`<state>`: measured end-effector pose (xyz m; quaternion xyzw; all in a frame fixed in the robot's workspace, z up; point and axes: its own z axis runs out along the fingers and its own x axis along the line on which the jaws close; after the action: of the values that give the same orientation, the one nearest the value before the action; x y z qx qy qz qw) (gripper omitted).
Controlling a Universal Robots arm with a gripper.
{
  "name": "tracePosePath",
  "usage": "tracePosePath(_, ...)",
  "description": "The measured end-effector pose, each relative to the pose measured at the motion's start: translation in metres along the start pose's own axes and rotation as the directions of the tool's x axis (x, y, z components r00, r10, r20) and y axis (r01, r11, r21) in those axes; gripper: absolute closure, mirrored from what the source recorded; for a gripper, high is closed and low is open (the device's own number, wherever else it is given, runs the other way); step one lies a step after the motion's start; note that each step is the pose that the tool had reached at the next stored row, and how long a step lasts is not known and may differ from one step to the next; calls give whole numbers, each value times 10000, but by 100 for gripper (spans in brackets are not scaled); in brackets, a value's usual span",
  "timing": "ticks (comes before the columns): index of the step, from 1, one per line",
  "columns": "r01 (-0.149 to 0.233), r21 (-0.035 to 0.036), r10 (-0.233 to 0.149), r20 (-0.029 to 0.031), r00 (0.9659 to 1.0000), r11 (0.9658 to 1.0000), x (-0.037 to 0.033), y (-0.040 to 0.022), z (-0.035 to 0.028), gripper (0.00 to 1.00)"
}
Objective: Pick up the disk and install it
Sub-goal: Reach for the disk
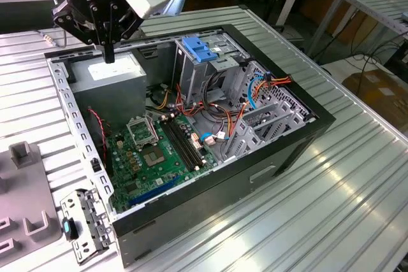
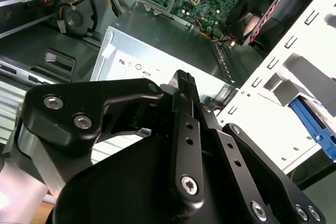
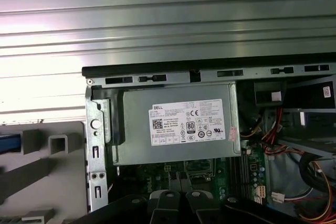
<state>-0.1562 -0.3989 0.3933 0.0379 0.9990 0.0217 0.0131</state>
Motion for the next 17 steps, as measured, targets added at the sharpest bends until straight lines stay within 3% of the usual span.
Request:
tracePosePath(6,0,0,0,1,10000,10000,100,-7,-2,89)
tracePosePath(17,1,-1,-1,0,10000,10000,208,-16,-5,89)
